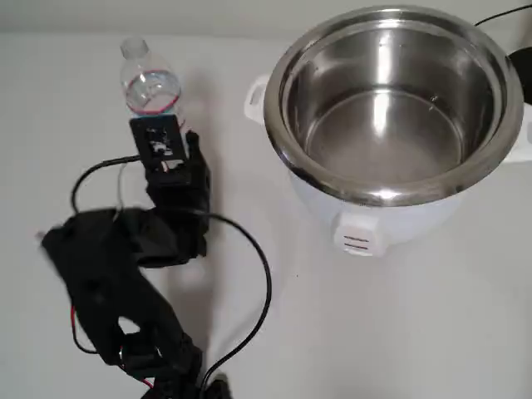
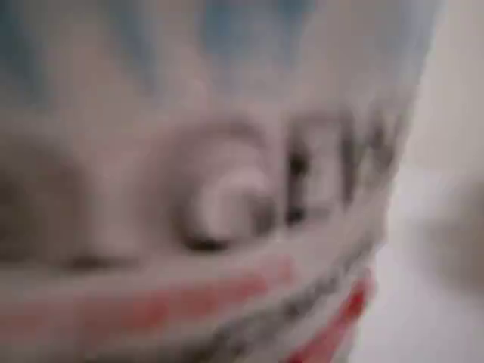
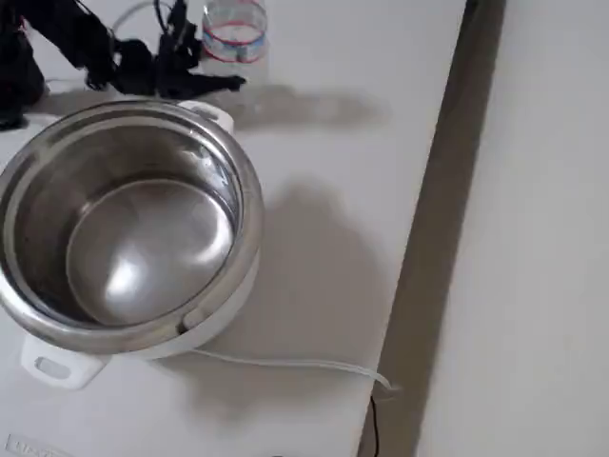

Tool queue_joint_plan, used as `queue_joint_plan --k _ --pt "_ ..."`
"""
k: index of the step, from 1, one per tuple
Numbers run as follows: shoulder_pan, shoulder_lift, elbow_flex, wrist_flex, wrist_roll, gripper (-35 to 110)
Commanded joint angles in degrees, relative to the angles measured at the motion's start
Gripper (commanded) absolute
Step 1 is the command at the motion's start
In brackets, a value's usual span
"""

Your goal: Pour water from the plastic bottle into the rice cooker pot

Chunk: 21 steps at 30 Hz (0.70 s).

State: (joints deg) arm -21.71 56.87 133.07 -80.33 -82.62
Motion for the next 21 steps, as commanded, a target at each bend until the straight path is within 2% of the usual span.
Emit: queue_joint_plan --k 1,11,21 --pt "2.8 -9.5 -14.3 -4.5 -2.5 33" --pt "8.4 -17.1 -34.7 2.1 -7.3 43" --pt "3.2 -4.7 -10.3 -11.5 -4.2 44"
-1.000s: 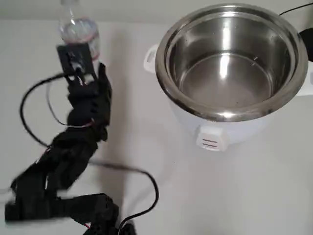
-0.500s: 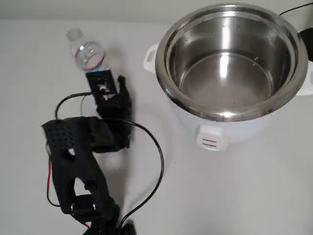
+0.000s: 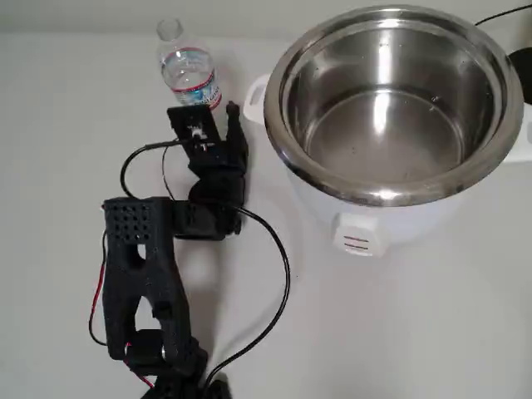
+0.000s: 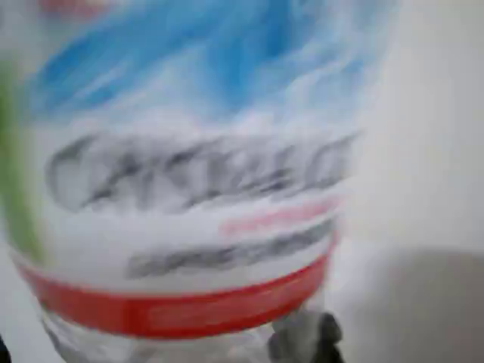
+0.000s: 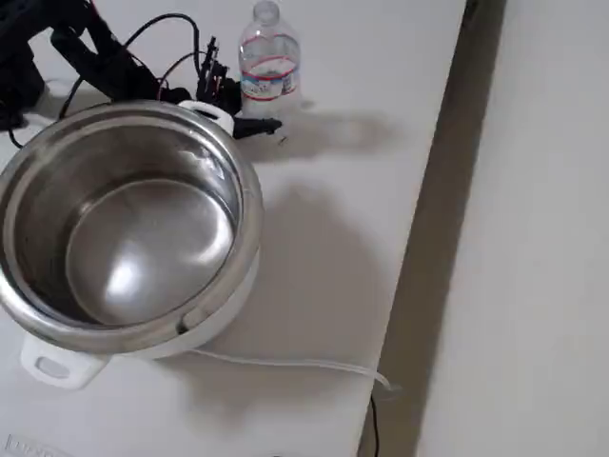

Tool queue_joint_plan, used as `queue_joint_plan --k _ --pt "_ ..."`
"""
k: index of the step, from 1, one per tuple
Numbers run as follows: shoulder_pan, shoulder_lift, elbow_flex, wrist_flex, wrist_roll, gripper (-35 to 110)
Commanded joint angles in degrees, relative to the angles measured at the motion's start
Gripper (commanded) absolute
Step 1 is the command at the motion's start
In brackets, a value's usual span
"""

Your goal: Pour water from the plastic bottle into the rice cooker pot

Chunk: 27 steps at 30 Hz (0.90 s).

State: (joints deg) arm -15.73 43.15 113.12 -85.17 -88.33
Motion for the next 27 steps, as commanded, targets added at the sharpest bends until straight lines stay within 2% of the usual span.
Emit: queue_joint_plan --k 1,9,27 --pt "-3.4 10.5 12.8 -7.6 2.0 44" --pt "-3.4 22.0 30.2 -11.0 5.8 44" --pt "1.1 27.1 37.9 -10.7 10.9 44"
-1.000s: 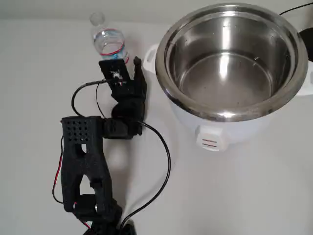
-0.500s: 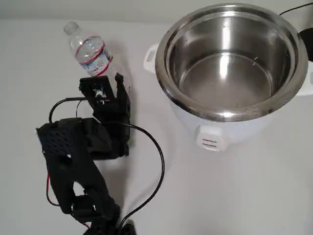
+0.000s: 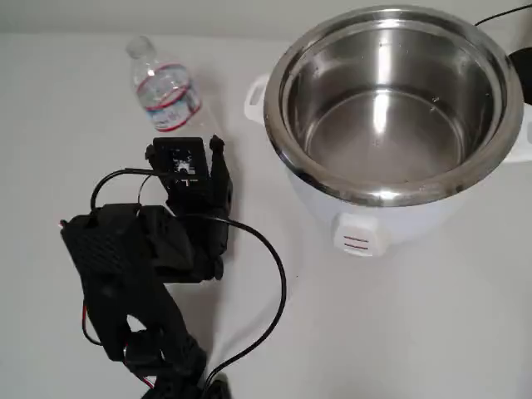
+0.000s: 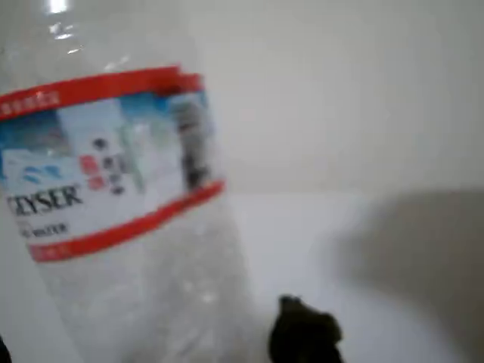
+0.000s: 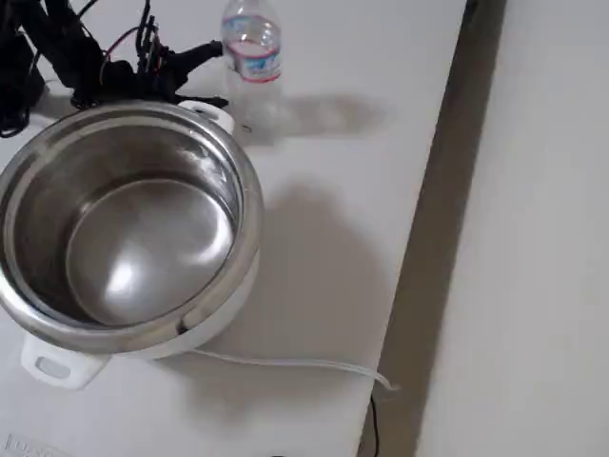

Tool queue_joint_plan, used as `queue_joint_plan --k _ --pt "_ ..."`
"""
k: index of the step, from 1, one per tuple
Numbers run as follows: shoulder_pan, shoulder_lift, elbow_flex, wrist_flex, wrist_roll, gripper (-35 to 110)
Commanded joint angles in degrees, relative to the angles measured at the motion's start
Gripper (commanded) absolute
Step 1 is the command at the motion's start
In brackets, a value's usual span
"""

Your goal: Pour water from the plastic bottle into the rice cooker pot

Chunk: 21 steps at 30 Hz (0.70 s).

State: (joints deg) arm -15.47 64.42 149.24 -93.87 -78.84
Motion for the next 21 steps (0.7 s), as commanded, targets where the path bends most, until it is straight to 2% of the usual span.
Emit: queue_joint_plan --k 1,9,13,15,21 --pt "0.9 6.6 2.5 -1.9 1.8 44" --pt "2.3 19.4 12.2 4.0 7.1 44" --pt "4.3 35.5 19.2 16.1 12.8 43" --pt "6.2 48.6 21.5 29.6 16.7 43" --pt "9.7 98.3 23.0 87.7 30.3 41"
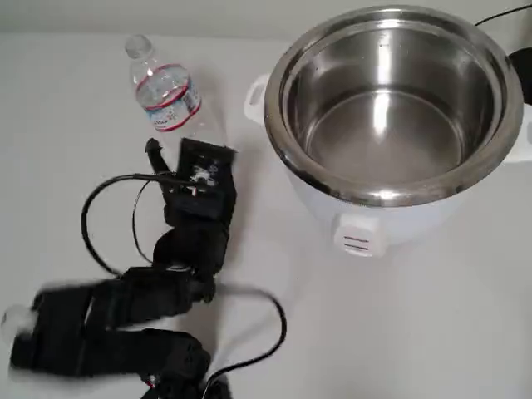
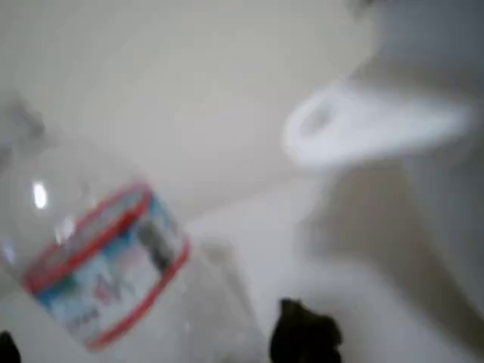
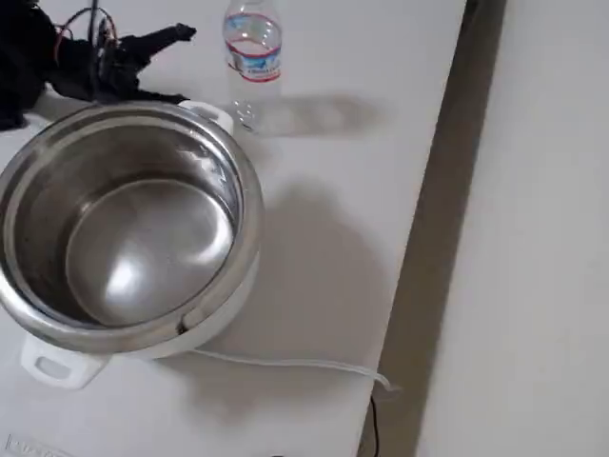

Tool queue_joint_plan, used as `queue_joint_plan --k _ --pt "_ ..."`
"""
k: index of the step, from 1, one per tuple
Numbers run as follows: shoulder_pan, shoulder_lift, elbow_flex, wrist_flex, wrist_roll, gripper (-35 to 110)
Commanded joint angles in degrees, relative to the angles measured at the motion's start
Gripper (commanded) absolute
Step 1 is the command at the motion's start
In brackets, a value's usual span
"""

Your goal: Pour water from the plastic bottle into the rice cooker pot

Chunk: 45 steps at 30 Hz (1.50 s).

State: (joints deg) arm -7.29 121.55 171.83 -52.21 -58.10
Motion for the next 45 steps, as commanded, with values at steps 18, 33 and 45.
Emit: queue_joint_plan --k 18,33,45 --pt "19.3 66.8 -5.1 115.0 46.1 4" --pt "20.7 66.7 -1.1 124.1 46.5 0" --pt "20.4 66.7 -1.1 124.1 46.2 0"
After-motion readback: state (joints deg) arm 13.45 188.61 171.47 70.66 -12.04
